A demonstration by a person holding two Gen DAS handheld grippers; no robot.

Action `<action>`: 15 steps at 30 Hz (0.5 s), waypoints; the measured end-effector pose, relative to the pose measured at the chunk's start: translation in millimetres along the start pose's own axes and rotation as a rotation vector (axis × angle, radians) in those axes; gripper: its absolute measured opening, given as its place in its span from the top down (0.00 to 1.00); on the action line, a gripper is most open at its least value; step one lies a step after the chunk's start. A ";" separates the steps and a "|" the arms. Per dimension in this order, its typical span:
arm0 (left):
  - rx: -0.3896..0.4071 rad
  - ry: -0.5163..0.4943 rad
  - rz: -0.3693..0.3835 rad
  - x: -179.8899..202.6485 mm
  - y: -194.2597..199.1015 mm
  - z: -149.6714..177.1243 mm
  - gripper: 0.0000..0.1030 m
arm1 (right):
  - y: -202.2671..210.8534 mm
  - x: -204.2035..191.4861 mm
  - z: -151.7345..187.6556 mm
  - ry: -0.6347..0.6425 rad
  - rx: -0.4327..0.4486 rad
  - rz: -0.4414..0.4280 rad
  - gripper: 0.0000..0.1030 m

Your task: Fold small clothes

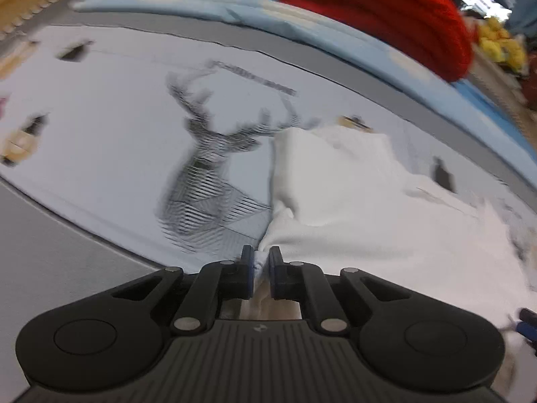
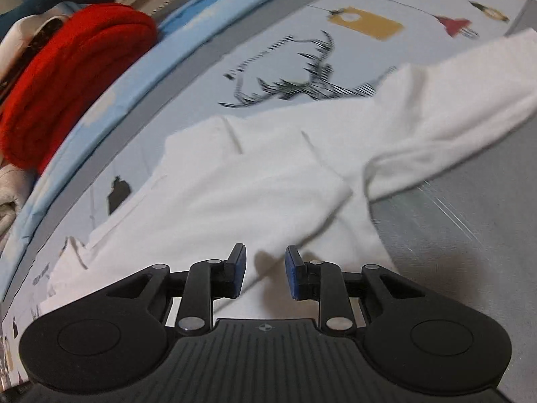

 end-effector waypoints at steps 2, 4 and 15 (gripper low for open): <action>-0.079 0.060 -0.009 -7.3 -8.8 4.0 0.81 | -5.7 -3.6 -2.1 -0.015 -0.018 -0.024 0.74; -0.068 0.075 -0.053 -11.9 -7.0 1.8 0.70 | -10.3 -4.6 1.1 -0.036 -0.054 -0.021 0.74; -0.098 0.037 0.039 -1.8 -22.4 11.8 0.95 | -15.5 0.4 7.5 -0.019 -0.078 0.060 0.74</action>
Point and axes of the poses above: each gripper's, at about its wrist camera, not at the fingertips, and y roughly against the way its jaws point, x to its right, z to its underside, the point moved 4 cm from there along -y, roughly the way its jaws point, and after that the axes turned 8 degrees about y, right-handed, at the moved point
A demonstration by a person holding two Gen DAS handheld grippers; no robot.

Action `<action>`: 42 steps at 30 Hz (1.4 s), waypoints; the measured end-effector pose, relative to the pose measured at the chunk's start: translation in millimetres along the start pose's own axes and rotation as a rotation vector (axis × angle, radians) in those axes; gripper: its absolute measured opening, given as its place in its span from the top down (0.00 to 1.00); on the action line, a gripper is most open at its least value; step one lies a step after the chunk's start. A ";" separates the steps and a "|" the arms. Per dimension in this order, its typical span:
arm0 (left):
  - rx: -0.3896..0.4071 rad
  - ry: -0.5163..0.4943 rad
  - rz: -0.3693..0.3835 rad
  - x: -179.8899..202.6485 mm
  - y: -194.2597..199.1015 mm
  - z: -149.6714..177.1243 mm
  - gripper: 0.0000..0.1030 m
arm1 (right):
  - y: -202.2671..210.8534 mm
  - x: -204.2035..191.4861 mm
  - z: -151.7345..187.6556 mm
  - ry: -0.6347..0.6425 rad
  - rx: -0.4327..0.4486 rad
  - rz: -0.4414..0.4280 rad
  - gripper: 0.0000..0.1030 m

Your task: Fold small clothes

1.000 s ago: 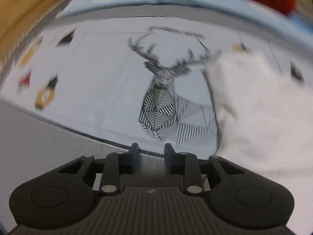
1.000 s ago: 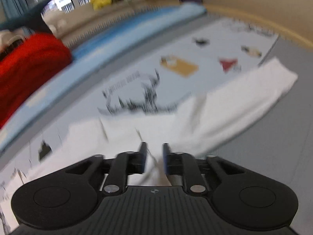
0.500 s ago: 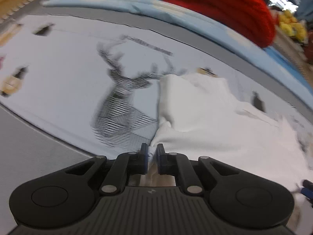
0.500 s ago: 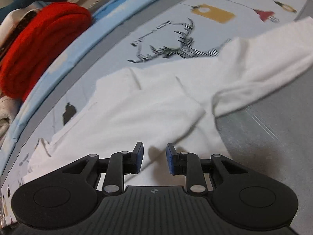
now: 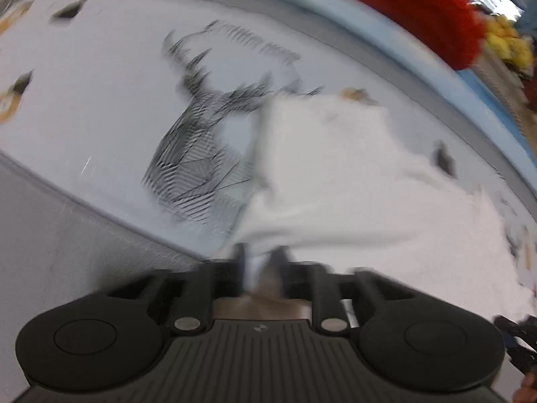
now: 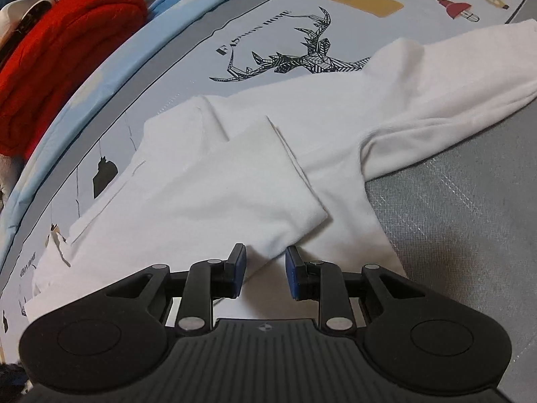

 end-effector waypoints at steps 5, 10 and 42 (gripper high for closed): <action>0.111 -0.062 -0.014 17.9 32.4 -7.7 0.75 | 8.0 -4.1 -3.6 0.026 0.043 -0.008 0.74; -0.023 0.005 0.015 6.6 7.4 0.4 0.60 | 11.1 -4.6 -8.0 0.050 0.072 -0.043 0.66; 0.230 -0.294 -0.005 86.4 56.2 17.4 0.39 | 76.0 212.1 -56.9 -0.204 0.249 0.139 0.66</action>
Point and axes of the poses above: each gripper's, at about its wrist camera, not at the fingertips, and y roughly against the way its jaws point, x to its right, z to its underside, the point moved 4 cm from there along -y, roughly the way its jaws point, and after that the axes turned 8 degrees about y, right-handed, at the moved point
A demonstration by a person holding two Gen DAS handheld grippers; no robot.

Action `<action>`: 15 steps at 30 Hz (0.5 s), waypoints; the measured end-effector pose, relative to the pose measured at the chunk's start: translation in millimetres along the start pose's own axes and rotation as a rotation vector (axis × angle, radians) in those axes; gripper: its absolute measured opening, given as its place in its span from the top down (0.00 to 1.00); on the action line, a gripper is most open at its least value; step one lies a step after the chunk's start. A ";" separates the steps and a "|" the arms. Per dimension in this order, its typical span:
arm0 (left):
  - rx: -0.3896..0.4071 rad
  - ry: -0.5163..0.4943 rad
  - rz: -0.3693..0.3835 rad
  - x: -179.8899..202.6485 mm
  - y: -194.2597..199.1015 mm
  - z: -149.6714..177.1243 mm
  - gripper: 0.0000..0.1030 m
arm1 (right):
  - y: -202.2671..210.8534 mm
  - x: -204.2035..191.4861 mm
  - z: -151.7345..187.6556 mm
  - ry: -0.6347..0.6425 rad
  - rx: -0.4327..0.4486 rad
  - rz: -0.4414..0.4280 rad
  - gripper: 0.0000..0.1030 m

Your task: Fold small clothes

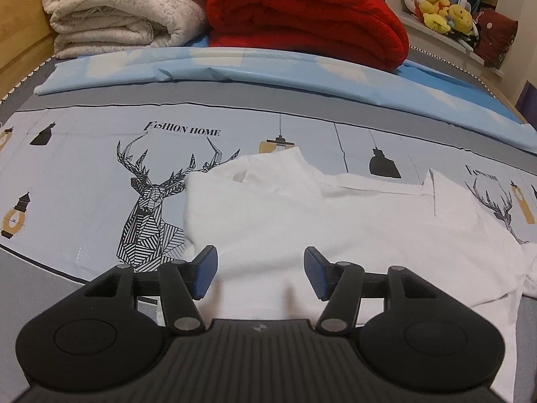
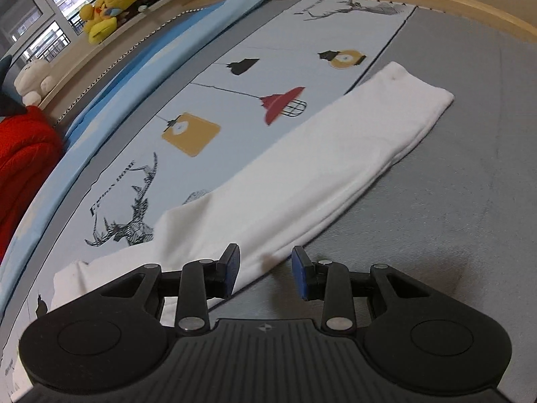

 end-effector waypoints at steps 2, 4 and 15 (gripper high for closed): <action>-0.003 0.003 -0.002 1.2 -0.8 0.4 0.37 | -4.4 7.6 0.1 -0.006 -0.007 0.007 0.66; -0.007 0.006 0.004 1.1 -1.1 0.7 0.37 | -9.4 17.3 2.1 -0.037 -0.025 0.011 0.66; -0.023 0.017 0.001 -4.4 -3.7 0.0 0.36 | -14.8 73.4 -7.0 -0.205 0.016 0.049 0.66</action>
Point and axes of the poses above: each gripper's, at about its wrist camera, not at the fingertips, and y roughly against the way its jaws point, x to its right, z to its underside, the point moved 4 cm from there along -y, roughly the way its jaws point, and after that the axes turned 8 degrees about y, right-handed, at the moved point
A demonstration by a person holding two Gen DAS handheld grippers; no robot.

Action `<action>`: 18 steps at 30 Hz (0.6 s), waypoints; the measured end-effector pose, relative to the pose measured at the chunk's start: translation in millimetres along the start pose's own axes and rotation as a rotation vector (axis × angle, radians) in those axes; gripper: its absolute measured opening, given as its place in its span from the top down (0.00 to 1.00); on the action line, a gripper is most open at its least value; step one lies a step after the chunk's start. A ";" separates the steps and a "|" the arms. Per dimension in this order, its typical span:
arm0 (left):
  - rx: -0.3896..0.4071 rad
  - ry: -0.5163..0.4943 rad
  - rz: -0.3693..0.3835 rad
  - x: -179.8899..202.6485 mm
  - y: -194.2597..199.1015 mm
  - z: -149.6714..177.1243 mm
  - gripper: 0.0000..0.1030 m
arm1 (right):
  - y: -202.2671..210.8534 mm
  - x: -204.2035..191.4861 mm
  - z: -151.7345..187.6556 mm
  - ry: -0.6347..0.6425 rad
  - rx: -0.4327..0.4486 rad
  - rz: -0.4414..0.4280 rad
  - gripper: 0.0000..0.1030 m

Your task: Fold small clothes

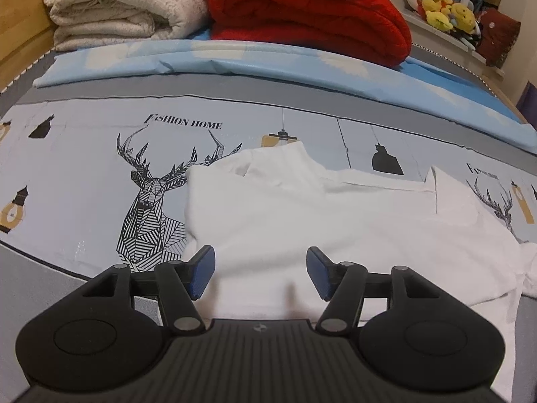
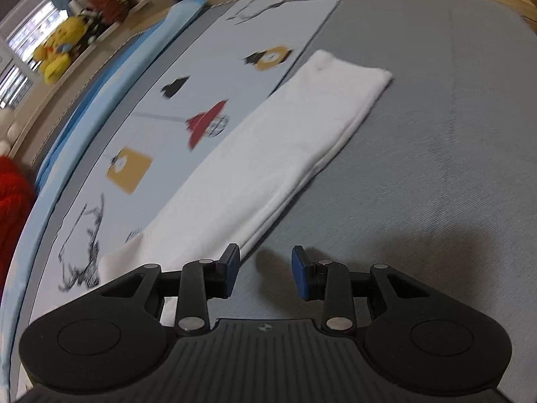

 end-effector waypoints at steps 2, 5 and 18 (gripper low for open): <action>0.001 0.002 0.006 2.3 0.6 0.9 0.36 | -4.2 9.4 -3.8 -0.053 0.012 -0.003 0.66; 0.004 -0.017 0.013 7.2 1.3 3.1 0.36 | -10.6 20.6 -9.6 -0.127 0.044 -0.021 0.66; 0.002 0.000 0.002 -6.0 2.0 0.3 0.36 | -38.2 30.9 -36.2 -0.171 0.179 0.021 0.95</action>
Point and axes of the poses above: each gripper's, at about its wrist camera, not at the fingertips, and y roughly against the way its jaws point, x to its right, z to its underside, the point moved 4 cm from there along -y, roughly the way its jaws point, and after that the axes turned 8 degrees about y, right-handed, at the moved point
